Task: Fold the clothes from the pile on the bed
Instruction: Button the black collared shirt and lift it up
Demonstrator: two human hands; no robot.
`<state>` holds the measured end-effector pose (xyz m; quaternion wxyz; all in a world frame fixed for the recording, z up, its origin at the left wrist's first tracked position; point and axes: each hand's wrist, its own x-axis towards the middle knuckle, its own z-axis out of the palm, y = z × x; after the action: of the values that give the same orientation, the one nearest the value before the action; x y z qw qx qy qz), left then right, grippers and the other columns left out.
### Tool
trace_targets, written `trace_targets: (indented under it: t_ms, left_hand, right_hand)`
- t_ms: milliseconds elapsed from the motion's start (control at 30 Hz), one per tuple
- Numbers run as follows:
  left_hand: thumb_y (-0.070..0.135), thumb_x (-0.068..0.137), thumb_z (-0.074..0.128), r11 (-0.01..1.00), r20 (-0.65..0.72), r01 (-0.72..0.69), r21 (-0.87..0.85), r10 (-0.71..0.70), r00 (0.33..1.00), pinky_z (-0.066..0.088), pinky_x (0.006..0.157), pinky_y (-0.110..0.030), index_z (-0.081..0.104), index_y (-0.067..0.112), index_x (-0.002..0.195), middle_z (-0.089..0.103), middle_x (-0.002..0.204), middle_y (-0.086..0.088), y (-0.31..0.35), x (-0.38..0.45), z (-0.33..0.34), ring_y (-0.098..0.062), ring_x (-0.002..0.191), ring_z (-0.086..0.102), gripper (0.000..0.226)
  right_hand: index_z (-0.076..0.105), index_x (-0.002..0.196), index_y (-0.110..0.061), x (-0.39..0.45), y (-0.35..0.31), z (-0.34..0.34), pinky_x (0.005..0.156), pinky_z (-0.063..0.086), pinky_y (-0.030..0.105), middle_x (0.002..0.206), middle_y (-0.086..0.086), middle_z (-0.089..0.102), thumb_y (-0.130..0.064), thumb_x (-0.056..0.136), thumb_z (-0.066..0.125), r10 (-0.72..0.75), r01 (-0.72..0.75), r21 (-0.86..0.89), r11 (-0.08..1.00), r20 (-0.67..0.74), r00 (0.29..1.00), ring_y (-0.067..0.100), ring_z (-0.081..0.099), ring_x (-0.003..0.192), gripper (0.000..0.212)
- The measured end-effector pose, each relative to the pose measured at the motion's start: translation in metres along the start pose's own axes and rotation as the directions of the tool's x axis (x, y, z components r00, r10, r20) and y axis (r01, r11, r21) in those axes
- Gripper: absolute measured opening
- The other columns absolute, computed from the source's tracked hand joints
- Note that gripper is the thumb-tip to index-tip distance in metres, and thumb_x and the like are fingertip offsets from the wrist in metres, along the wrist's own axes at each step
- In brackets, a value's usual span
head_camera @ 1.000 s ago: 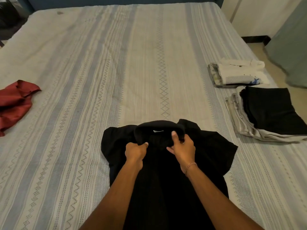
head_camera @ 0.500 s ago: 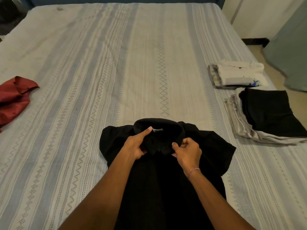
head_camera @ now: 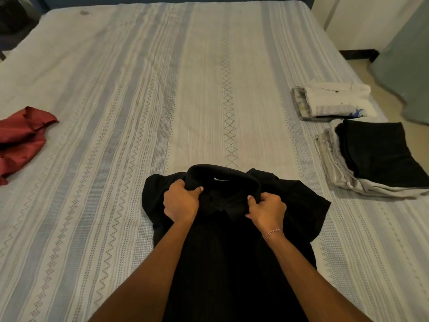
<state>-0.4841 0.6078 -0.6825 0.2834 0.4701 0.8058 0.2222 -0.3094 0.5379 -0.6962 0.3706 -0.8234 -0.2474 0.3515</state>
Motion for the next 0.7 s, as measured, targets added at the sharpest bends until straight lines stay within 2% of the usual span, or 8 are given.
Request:
trace_targets:
  t_ms: [100,233,300,400,467,567,633,700]
  left_hand:
    - [0.048,0.074,0.085,0.990,-0.031,0.120,0.071,-0.118,0.993,0.048,0.068,-0.039,0.055,0.017,0.080,0.060,0.079,-0.002,0.003,0.001,-0.001,-0.025,0.078,0.060,0.044]
    - [0.049,0.072,0.086,0.974,0.250,0.191,-0.120,-0.157,0.955,0.060,0.070,-0.042,0.060,0.012,0.104,0.067,0.100,-0.006,-0.002,0.003,0.006,-0.024,0.089,0.066,0.056]
    - [0.036,0.084,0.080,0.955,0.340,0.218,-0.203,-0.140,0.930,0.062,0.060,-0.036,0.064,0.009,0.106,0.069,0.104,-0.010,-0.004,0.004,0.007,-0.021,0.087,0.067,0.038]
    - [0.020,0.094,0.070,0.931,0.320,0.260,-0.256,-0.172,0.932,0.060,0.048,-0.032,0.064,0.008,0.124,0.067,0.115,-0.017,-0.006,0.008,0.007,-0.027,0.080,0.071,0.033]
    - [0.017,0.096,0.067,0.911,0.244,0.288,-0.296,-0.219,0.945,0.058,0.047,-0.029,0.065,0.008,0.126,0.069,0.112,-0.017,-0.003,0.009,0.009,-0.025,0.064,0.072,0.032]
    - [0.008,0.097,0.064,0.794,0.225,0.389,-0.467,-0.319,0.921,0.061,0.053,-0.033,0.066,0.002,0.116,0.066,0.106,-0.015,0.010,0.003,0.011,-0.024,0.065,0.068,0.020]
    - [0.002,0.096,0.063,0.651,0.309,0.483,-0.586,-0.371,0.876,0.062,0.058,-0.035,0.065,0.000,0.117,0.064,0.107,-0.016,0.018,-0.003,0.014,-0.027,0.074,0.068,0.021]
    - [-0.007,0.095,0.059,0.573,0.349,0.517,-0.635,-0.384,0.855,0.062,0.059,-0.034,0.064,-0.002,0.118,0.066,0.107,-0.017,0.023,-0.006,0.018,-0.031,0.078,0.072,0.024]
  right_hand:
    - [0.064,0.080,-0.008,-0.005,0.001,0.002,0.056,0.061,0.025,0.068,0.010,0.070,-0.020,0.093,0.072,-0.028,0.027,-0.022,0.999,-0.051,0.998,0.014,0.070,0.053,0.019]
    - [0.067,0.099,-0.006,-0.007,0.001,0.004,0.061,0.063,0.029,0.077,0.010,0.071,-0.018,0.094,0.071,-0.016,0.016,-0.003,1.000,-0.017,1.000,0.016,0.072,0.060,0.013]
    - [0.067,0.104,-0.005,-0.006,0.001,0.002,0.066,0.064,0.032,0.077,0.010,0.071,-0.018,0.094,0.071,-0.009,0.009,-0.004,1.000,0.012,1.000,0.017,0.072,0.064,0.016]
    - [0.067,0.087,-0.013,-0.004,0.003,0.002,0.074,0.064,0.038,0.073,0.008,0.070,-0.014,0.092,0.072,-0.009,0.009,-0.010,1.000,-0.023,1.000,0.019,0.071,0.069,0.007]
    - [0.063,0.081,-0.020,-0.003,0.003,0.005,0.079,0.063,0.045,0.069,0.007,0.069,-0.014,0.090,0.074,-0.011,0.012,0.006,1.000,-0.086,0.996,0.021,0.071,0.072,0.016]
    - [0.063,0.109,-0.010,-0.005,-0.006,0.011,0.072,0.064,0.043,0.086,0.009,0.070,-0.011,0.089,0.076,0.164,-0.143,0.279,0.950,-0.051,0.985,0.021,0.072,0.077,0.025]
    - [0.058,0.117,-0.007,-0.007,-0.014,0.016,0.068,0.064,0.040,0.102,0.013,0.067,-0.005,0.083,0.080,0.316,-0.310,0.513,0.800,0.077,0.945,0.027,0.074,0.082,0.040]
    - [0.059,0.120,-0.001,-0.007,-0.020,0.022,0.067,0.064,0.034,0.104,0.015,0.069,0.005,0.081,0.079,0.336,-0.332,0.606,0.723,0.112,0.935,0.027,0.075,0.082,0.044]
